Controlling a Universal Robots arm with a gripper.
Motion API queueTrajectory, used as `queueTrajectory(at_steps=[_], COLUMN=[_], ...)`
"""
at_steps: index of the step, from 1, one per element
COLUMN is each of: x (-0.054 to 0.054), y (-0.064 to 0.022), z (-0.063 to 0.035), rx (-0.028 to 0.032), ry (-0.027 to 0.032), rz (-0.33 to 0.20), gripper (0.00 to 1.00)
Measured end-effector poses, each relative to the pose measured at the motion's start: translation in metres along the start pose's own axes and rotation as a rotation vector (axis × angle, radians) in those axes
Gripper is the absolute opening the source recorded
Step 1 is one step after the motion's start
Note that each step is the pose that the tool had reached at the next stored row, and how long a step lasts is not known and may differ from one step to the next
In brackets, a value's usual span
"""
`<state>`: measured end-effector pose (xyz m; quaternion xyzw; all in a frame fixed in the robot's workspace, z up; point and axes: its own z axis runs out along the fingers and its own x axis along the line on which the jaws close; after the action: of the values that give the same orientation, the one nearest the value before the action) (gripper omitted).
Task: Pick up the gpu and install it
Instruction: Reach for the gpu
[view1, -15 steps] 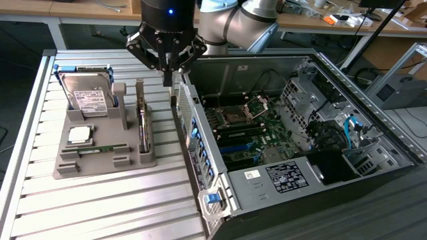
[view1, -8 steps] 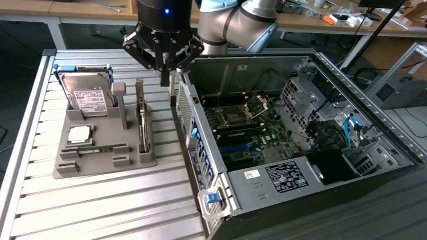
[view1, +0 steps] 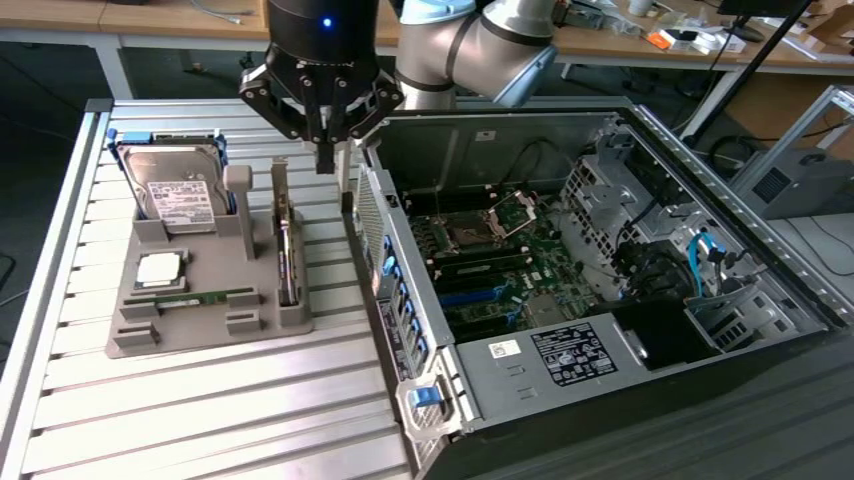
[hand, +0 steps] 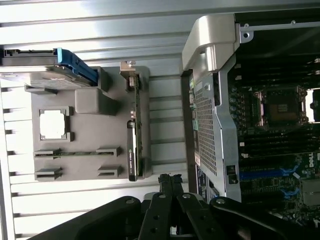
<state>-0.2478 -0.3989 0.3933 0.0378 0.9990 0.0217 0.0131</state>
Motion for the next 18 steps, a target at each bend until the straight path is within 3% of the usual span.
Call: queueTrajectory(at_steps=[18], x=[0.0043], y=[-0.0003], z=[-0.0001], rx=[0.0000], ry=[0.0000], rz=[0.000], gripper=[0.10])
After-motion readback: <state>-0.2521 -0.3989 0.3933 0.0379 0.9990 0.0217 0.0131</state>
